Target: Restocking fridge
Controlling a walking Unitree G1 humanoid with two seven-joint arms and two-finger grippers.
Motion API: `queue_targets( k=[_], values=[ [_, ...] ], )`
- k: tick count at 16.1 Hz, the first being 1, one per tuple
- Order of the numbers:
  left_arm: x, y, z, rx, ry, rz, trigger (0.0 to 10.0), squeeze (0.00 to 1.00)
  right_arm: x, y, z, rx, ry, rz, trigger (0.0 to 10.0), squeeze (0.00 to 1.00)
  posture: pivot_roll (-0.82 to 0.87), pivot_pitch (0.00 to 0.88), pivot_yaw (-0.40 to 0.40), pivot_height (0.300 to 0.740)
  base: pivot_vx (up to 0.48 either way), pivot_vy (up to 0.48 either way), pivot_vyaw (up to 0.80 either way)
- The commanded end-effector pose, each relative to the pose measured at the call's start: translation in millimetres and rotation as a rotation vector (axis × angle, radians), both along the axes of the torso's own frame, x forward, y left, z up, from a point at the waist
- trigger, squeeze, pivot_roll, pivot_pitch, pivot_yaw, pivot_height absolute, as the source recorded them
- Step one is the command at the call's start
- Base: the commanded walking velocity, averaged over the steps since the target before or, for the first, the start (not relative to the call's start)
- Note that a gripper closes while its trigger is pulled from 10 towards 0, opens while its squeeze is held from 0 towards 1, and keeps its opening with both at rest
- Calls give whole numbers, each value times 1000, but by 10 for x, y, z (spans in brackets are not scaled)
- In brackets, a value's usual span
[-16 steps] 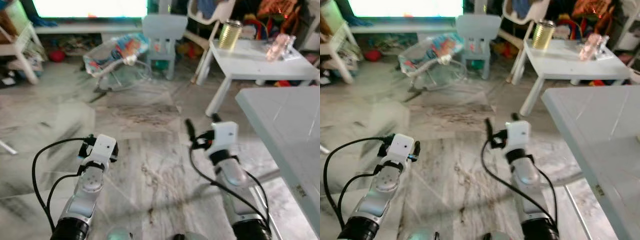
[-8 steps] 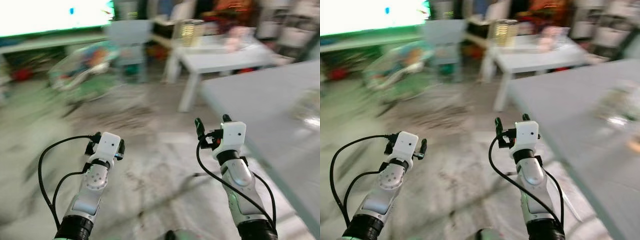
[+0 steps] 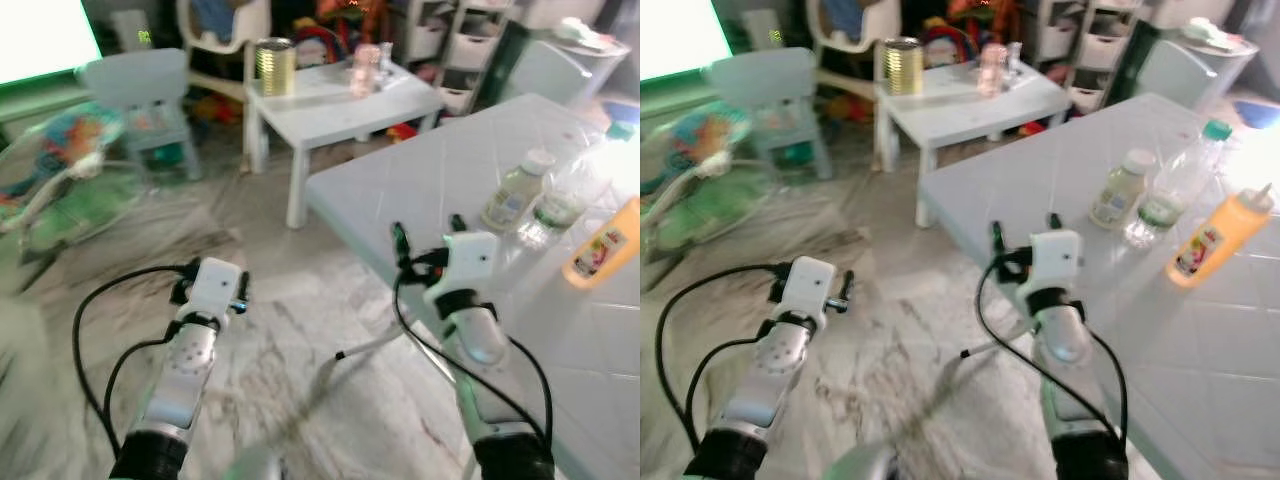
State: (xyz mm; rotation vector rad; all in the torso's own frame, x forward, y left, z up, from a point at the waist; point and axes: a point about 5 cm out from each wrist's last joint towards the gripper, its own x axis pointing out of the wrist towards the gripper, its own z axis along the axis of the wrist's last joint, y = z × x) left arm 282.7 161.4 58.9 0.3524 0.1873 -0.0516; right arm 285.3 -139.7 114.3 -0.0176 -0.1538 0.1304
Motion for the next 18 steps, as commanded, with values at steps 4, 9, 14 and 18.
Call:
queue_targets(
  k=[4, 9, 14, 18],
  values=[
    [-14, -41, 52, -38, -23, -14, 10000, 0, -34, -36, -14, -6, 3, -8, 10000, 0, 86, 85, -34, 740, 0, 0, 0],
    [14, -58, 53, -67, -21, -40, 10000, 0, -27, -26, -17, 4, 13, -4, 10000, 0, 79, 72, -38, 740, 0, 192, 0],
    [26, -131, 75, -85, -29, -74, 10000, 0, -23, -44, -13, -9, 8, -13, 10000, 0, 72, 62, -35, 740, 0, 478, -800],
    [-5, -172, 62, -94, -33, -103, 10000, 0, -35, -54, -24, -11, 10, -17, 10000, 0, 76, 67, -34, 740, 67, 442, -800]
  ],
)
